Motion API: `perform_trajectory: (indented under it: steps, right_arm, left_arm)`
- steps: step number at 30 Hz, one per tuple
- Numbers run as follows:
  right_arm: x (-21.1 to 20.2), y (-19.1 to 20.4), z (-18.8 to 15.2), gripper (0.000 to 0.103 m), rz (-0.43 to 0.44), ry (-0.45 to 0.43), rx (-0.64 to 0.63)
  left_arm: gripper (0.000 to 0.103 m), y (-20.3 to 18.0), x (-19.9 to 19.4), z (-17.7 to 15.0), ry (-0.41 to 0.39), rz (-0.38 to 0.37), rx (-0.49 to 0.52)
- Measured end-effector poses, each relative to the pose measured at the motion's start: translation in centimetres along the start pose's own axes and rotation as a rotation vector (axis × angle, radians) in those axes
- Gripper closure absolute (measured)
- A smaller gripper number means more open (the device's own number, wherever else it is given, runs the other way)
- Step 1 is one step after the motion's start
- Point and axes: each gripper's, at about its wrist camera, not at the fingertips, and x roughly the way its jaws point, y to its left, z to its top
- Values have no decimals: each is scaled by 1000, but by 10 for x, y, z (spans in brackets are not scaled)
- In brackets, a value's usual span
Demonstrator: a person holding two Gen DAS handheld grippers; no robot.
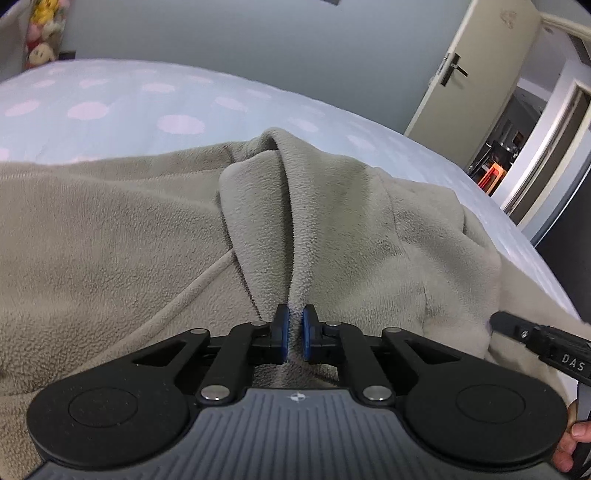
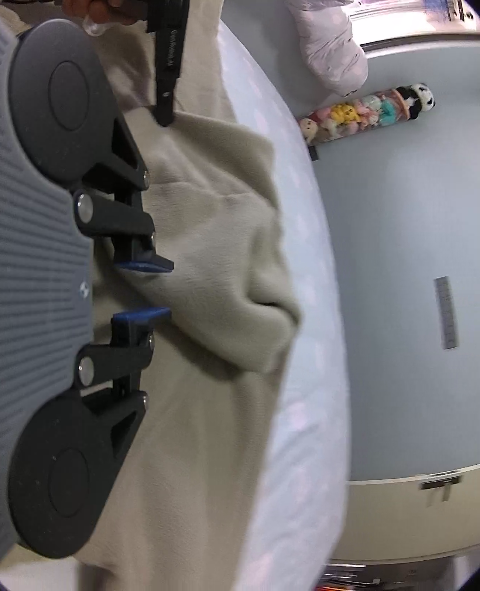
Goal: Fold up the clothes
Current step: 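Pinch the fleece fold at the hood with both grippers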
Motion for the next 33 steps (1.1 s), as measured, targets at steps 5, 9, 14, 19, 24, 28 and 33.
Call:
perform_trajectory:
  steps: [5, 9, 14, 19, 24, 28, 33]
  right_arm:
    - [6, 9, 39, 79, 16, -27, -47]
    - [31, 9, 82, 74, 27, 12, -85]
    - [81, -7, 114, 72, 33, 144, 28]
    - [111, -24, 118, 93, 85, 231, 164]
    - [90, -20, 125, 97, 14, 66, 110]
    - [86, -11, 126, 96, -20, 54, 54]
    - [67, -17, 119, 85, -41, 21, 66]
  left_arm:
    - [96, 6, 1, 3, 19, -13, -20]
    - [96, 4, 2, 5, 28, -9, -21]
    - [96, 7, 3, 5, 36, -17, -38]
    - [96, 10, 2, 4, 35, -25, -39]
    - [96, 14, 1, 3, 38, -31, -38]
    - [96, 15, 1, 3, 37, -33, -40]
    - [96, 18, 0, 3, 38, -41, -53]
